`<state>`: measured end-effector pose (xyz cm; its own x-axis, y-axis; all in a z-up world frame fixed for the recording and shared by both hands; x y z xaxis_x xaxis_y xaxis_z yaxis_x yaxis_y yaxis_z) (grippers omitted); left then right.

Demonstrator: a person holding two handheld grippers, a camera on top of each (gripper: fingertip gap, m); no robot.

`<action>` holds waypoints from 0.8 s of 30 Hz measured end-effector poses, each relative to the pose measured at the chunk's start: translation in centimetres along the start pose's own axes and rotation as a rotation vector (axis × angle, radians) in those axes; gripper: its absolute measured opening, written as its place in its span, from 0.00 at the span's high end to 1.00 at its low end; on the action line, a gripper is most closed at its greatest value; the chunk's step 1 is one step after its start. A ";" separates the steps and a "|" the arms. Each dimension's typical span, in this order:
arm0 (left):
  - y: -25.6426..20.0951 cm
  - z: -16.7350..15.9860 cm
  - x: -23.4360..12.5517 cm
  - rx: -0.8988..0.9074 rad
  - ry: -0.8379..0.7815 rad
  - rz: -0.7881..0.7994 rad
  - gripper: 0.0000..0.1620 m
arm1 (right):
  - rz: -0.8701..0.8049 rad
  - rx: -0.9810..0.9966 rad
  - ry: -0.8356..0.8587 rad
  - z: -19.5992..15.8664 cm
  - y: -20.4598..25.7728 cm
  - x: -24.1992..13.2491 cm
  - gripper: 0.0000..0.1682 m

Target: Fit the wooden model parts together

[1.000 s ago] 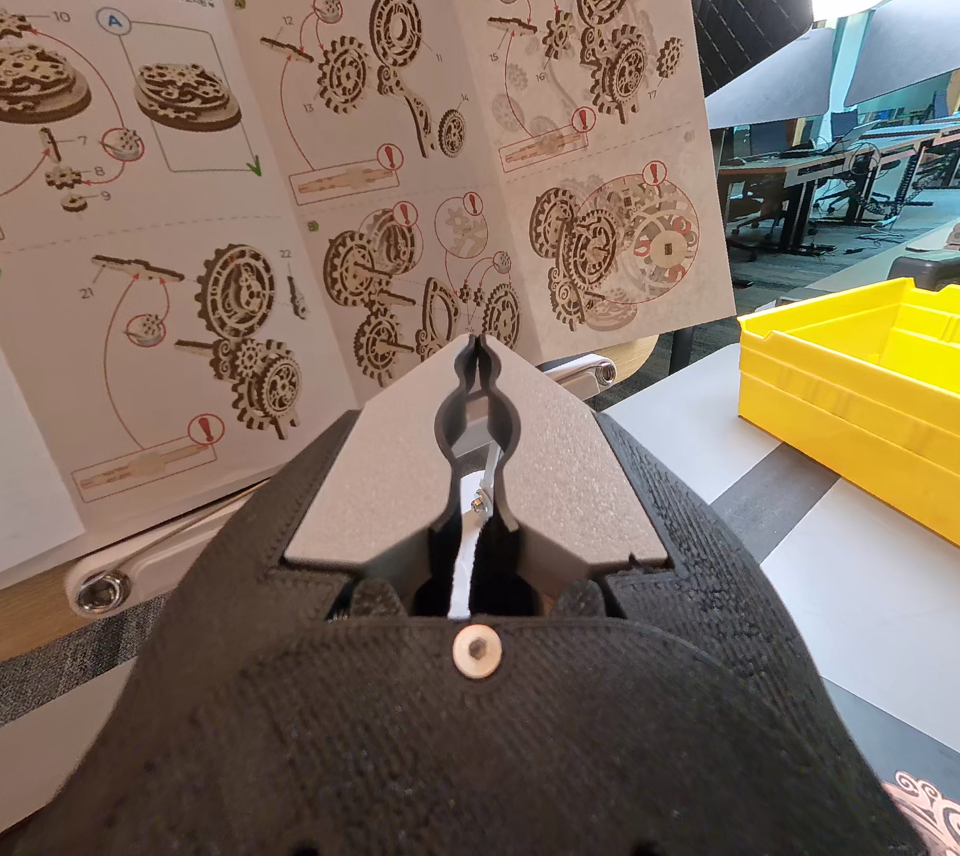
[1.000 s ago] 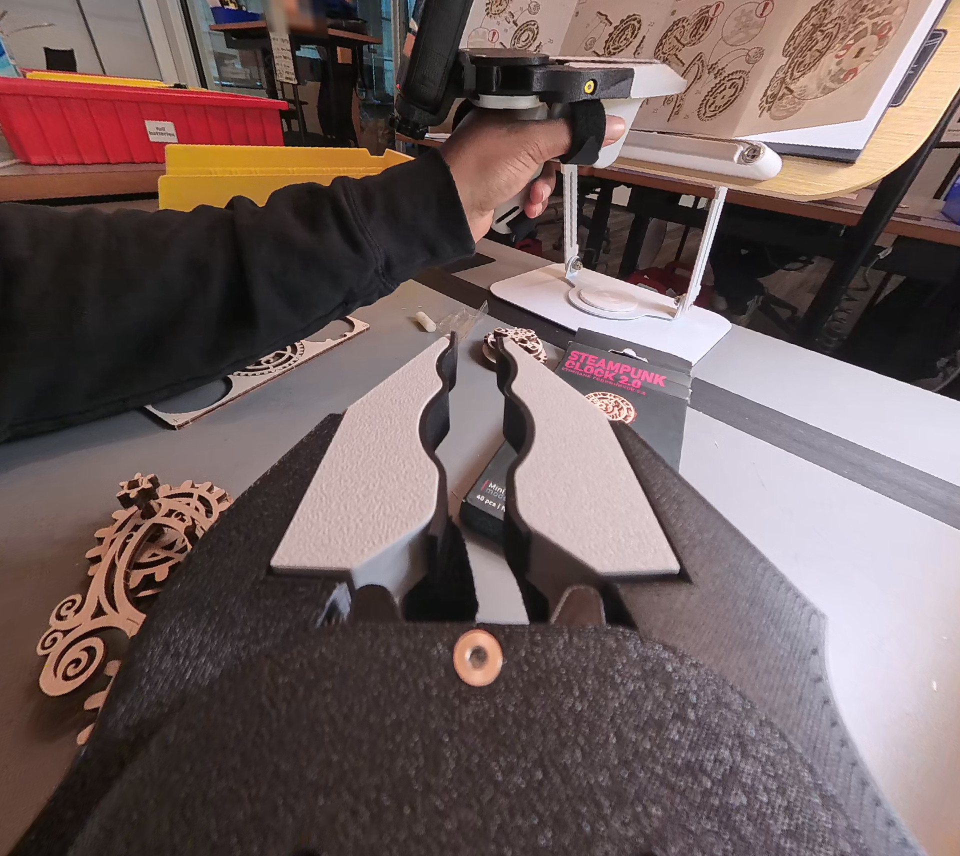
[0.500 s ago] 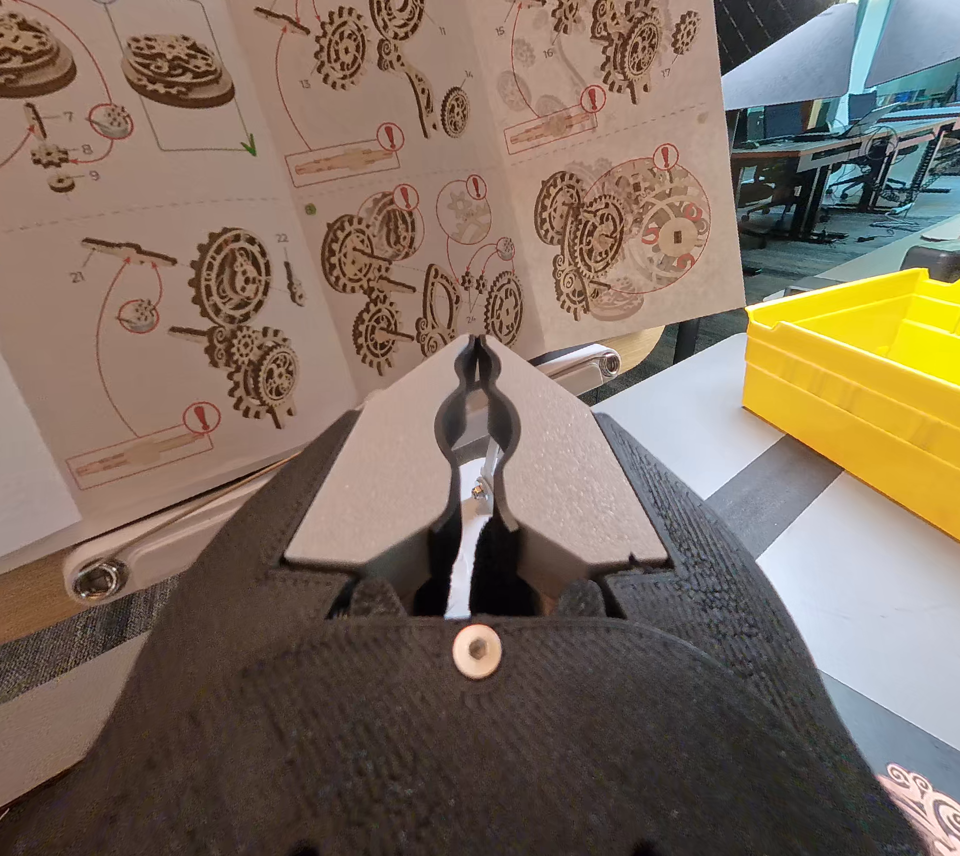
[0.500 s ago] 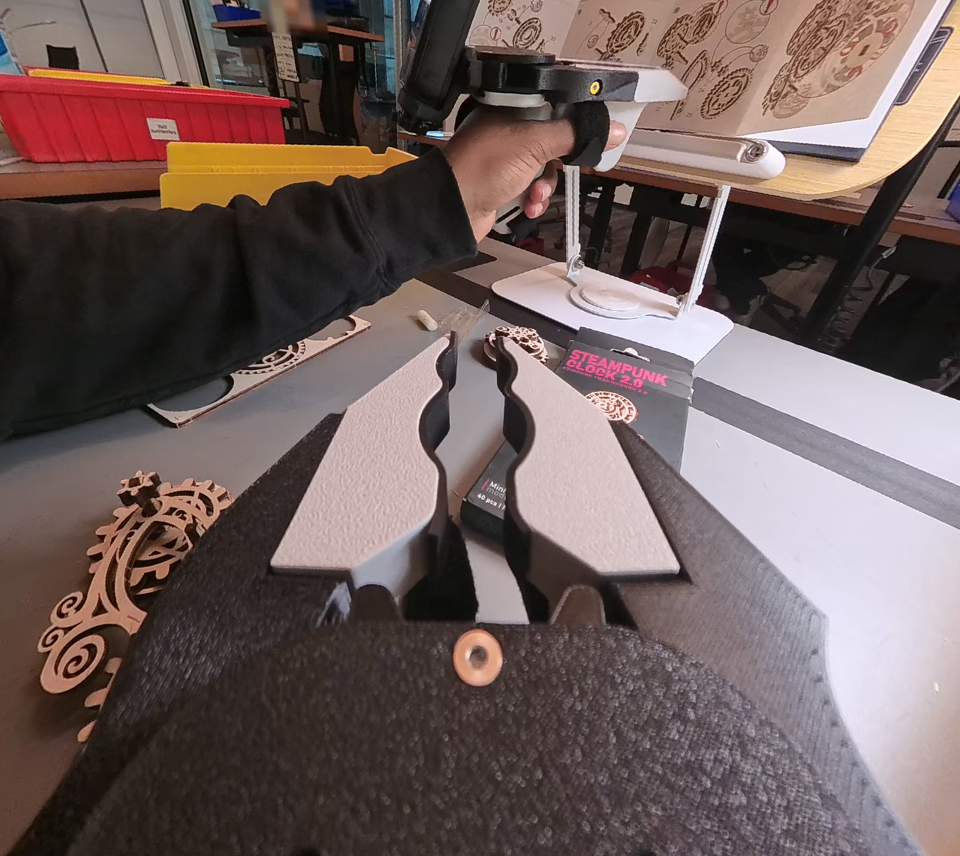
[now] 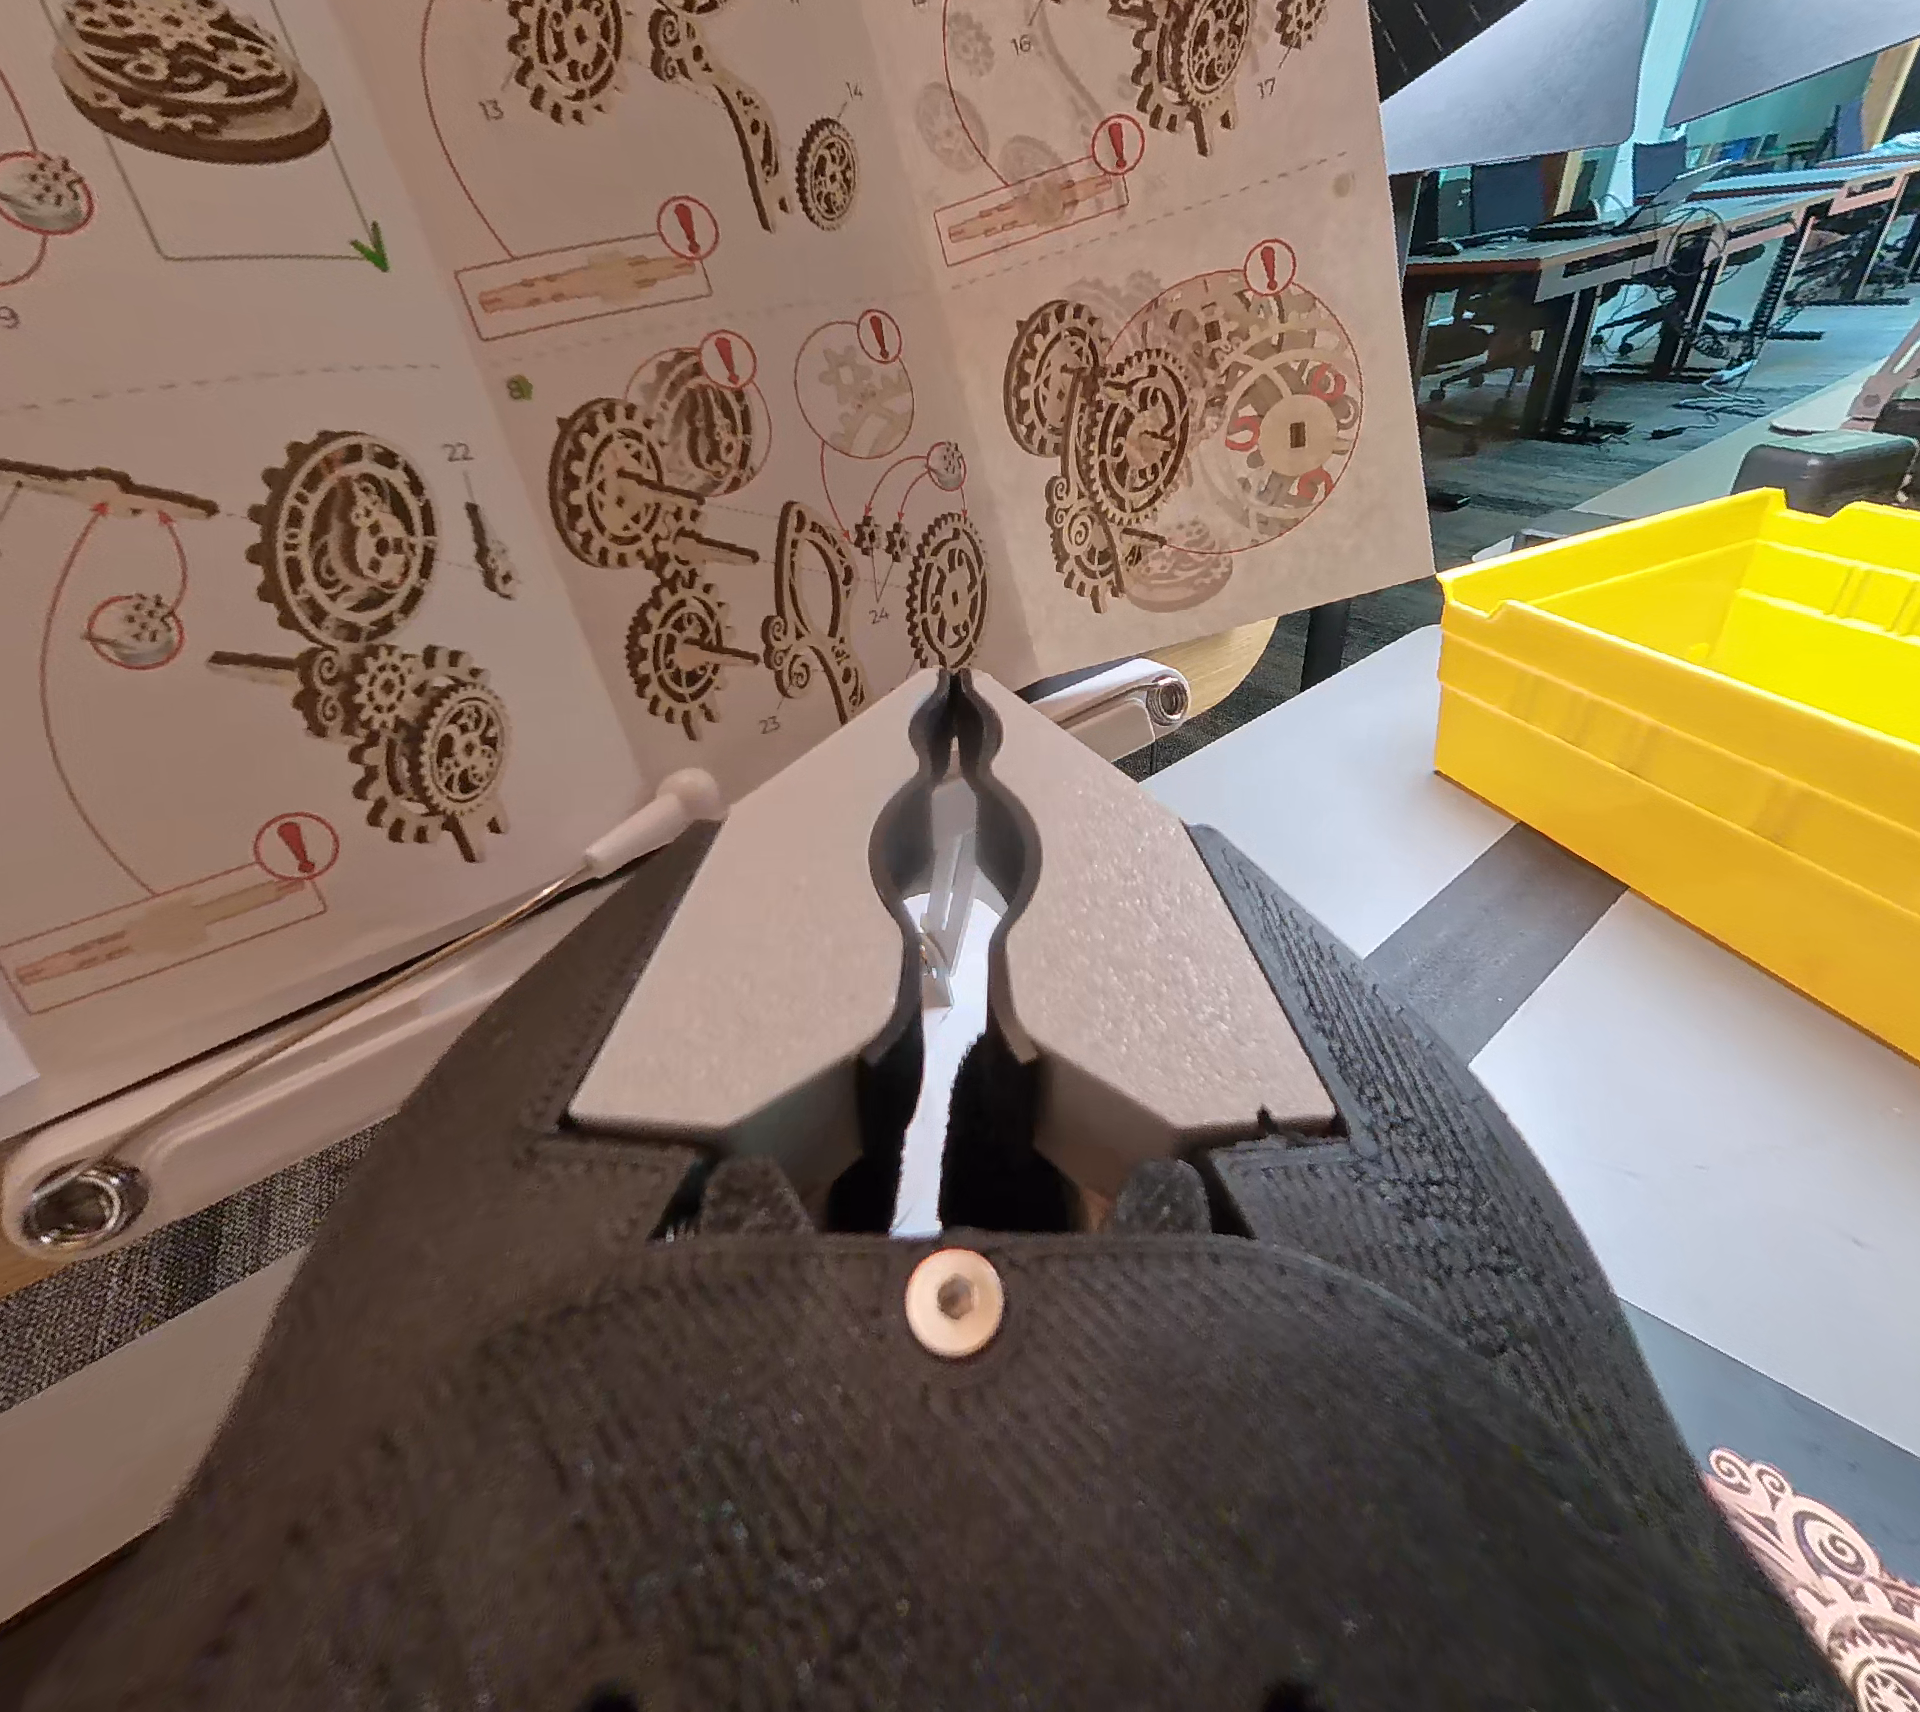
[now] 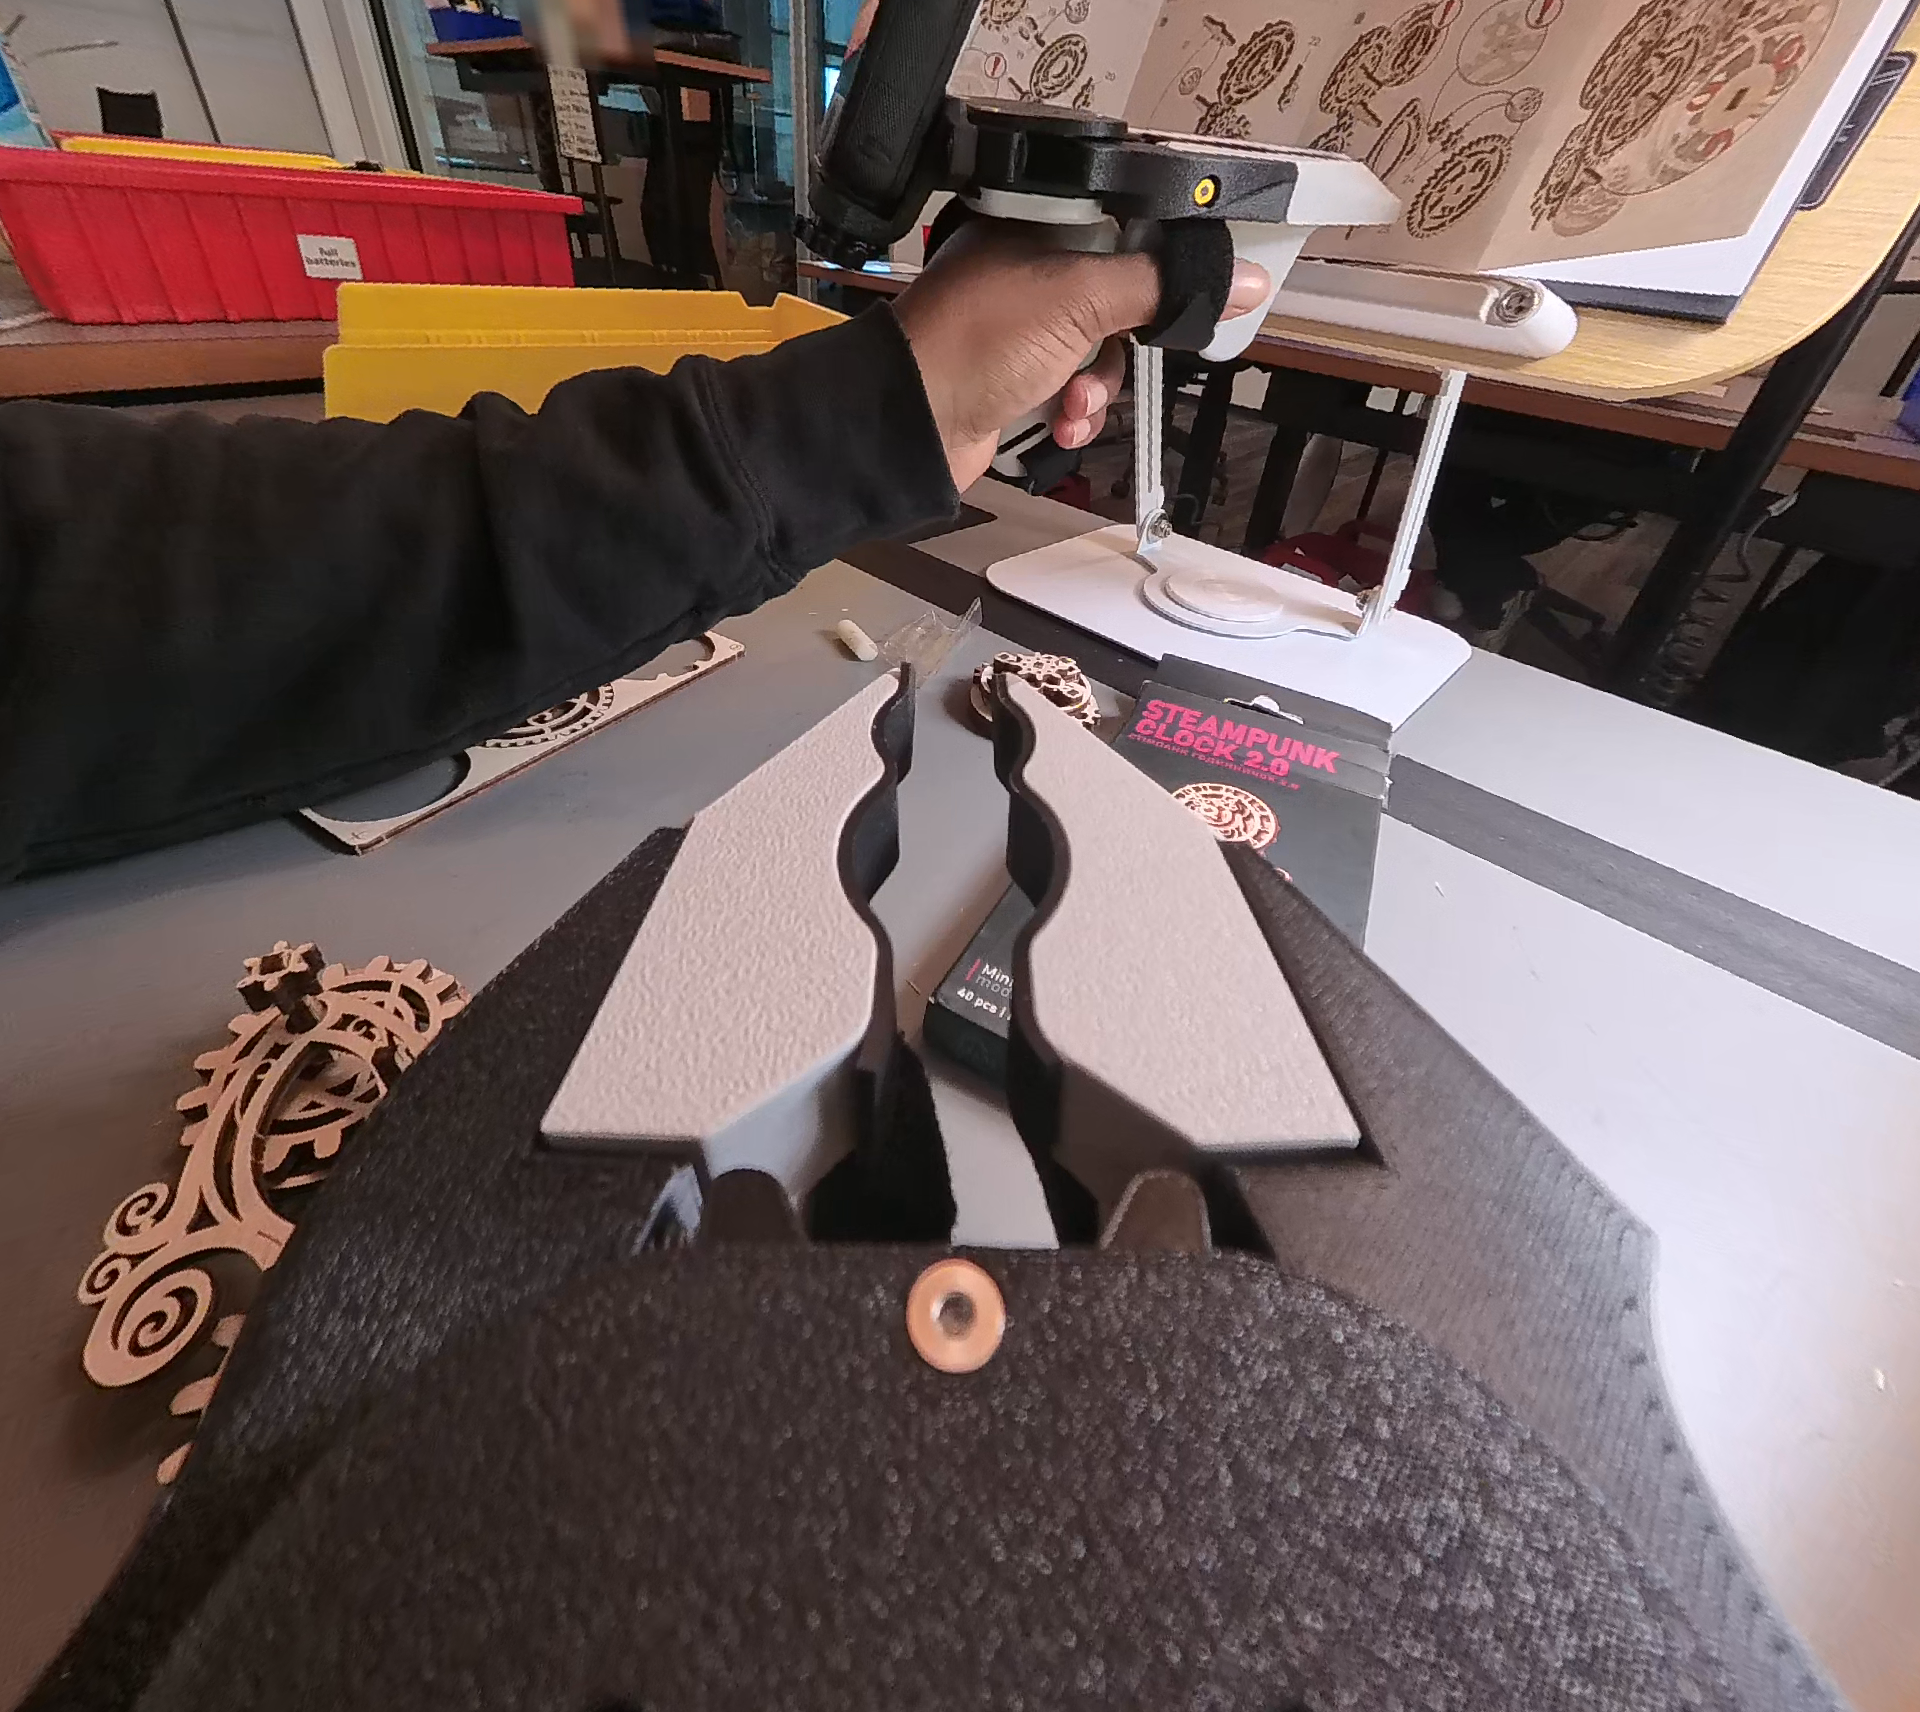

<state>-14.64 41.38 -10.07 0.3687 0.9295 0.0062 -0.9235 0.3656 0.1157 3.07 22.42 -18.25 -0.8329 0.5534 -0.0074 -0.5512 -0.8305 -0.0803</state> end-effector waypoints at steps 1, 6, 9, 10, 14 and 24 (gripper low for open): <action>0.0 0.0 0.0 0.001 0.001 0.000 1.00 | 0.000 0.000 0.000 0.0 0.0 0.0 0.92; -0.1 0.0 0.0 -0.003 0.002 -0.004 1.00 | -0.002 0.000 -0.001 0.0 0.0 0.0 0.92; -0.3 0.3 -0.1 -0.025 0.011 -0.015 1.00 | -0.001 -0.001 -0.002 0.0 0.0 0.0 0.92; -0.3 0.5 -0.2 -0.033 0.010 -0.020 1.00 | 0.001 0.000 -0.002 0.0 0.0 0.0 0.92; -0.4 1.2 -0.2 -0.037 -0.004 -0.018 1.00 | 0.007 0.008 -0.006 0.2 0.1 -0.2 0.92; -0.5 1.0 0.3 0.005 0.029 0.025 1.00 | 0.014 0.020 -0.030 0.8 -0.1 -0.8 0.92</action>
<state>-13.92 41.44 -9.11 0.3419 0.9395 -0.0199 -0.9320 0.3417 0.1212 3.74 22.02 -17.43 -0.8413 0.5401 0.0210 -0.5404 -0.8393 -0.0600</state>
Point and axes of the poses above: each gripper's, where its closed fingertips meet, x out along the fingers, z out of its top, y = z × x across the jaws, the point moved 6 cm from there along -x, back along the fingers, and after that the axes turned 7 degrees about -z, right-handed, at the moved point
